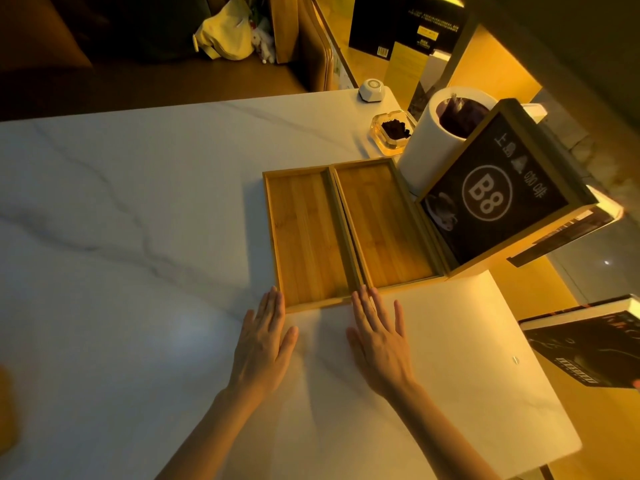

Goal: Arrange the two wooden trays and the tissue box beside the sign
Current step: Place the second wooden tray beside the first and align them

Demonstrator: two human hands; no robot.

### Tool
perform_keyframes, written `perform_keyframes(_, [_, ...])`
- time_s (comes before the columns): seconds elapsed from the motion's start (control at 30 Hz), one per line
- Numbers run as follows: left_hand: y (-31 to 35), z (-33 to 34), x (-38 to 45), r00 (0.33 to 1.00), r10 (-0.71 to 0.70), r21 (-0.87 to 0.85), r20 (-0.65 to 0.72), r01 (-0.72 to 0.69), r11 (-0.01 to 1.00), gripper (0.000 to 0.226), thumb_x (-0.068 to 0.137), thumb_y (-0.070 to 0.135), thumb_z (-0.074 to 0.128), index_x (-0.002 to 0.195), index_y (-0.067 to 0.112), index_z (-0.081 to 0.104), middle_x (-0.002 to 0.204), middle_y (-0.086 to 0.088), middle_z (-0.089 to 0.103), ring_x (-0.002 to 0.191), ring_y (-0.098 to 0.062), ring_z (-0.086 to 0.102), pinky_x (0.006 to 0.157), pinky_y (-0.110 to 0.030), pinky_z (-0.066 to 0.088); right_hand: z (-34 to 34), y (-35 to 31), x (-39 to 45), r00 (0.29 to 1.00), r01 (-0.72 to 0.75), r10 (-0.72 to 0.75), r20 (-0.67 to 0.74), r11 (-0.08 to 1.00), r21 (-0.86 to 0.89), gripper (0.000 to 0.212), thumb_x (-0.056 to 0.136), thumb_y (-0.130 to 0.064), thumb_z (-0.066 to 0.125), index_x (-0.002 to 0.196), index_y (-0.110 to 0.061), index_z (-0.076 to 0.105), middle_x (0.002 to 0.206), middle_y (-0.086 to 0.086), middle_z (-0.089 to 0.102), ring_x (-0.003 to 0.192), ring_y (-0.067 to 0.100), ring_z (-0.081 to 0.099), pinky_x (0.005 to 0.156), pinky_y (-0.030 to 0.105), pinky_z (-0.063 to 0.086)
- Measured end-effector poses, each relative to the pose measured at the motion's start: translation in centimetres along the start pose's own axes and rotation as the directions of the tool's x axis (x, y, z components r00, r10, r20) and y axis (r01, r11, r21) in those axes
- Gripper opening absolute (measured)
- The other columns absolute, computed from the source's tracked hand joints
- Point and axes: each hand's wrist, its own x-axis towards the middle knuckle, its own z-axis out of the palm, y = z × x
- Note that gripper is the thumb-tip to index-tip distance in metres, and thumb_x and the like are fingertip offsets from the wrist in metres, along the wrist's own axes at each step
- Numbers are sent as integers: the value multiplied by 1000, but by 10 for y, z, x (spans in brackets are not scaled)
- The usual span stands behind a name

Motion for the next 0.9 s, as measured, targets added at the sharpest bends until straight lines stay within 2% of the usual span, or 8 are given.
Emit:
perform_keyframes(0.23, [6, 4, 1, 1000, 5, -15, 3, -5, 1000, 58, 94, 34, 25, 133, 21, -16, 145, 6, -13, 135, -8, -13, 111, -29, -6, -2, 12, 1, 999, 23, -23, 23, 1000, -9, 52, 93, -42, 13, 138, -25, -6, 149, -2, -7, 138, 23, -16, 108, 36, -25])
perform_keyframes(0.33, [6, 4, 0, 1000, 2, -19, 8, -2, 1000, 57, 95, 34, 25, 132, 21, -16, 145, 6, -13, 135, -7, -13, 111, -29, -5, -1, 11, 1, 999, 21, -21, 27, 1000, -1, 52, 93, -41, 14, 138, -26, -6, 149, -3, -7, 138, 21, -16, 109, 39, -27])
perform_keyframes(0.57, [5, 3, 2, 1000, 4, -8, 20, -4, 1000, 58, 95, 34, 25, 133, 19, -17, 145, 6, -13, 136, -8, -12, 113, -31, -3, 3, 6, 2, 1000, -19, 19, 20, 999, 29, 54, 93, -39, 20, 138, -24, -5, 150, -1, -7, 138, 22, -16, 109, 45, -18])
perform_keyframes(0.77, [5, 3, 2, 1000, 9, -6, 25, -9, 1000, 58, 95, 34, 25, 133, 19, -17, 148, 4, -12, 136, -7, -12, 112, -30, -3, 5, 7, 3, 999, -20, 18, 34, 999, 48, 54, 94, -40, 18, 138, -24, -10, 148, -2, -14, 138, 21, -19, 110, 40, -16])
perform_keyframes(0.9, [6, 0, 2, 999, 8, 14, 38, -8, 1000, 60, 95, 35, 25, 133, 17, -17, 155, -3, -3, 137, -9, -10, 113, -30, -2, -1, 3, 2, 1000, -4, 3, 19, 999, 42, 54, 95, -36, 22, 140, -19, -2, 150, 4, -6, 137, 24, -16, 111, 41, -12])
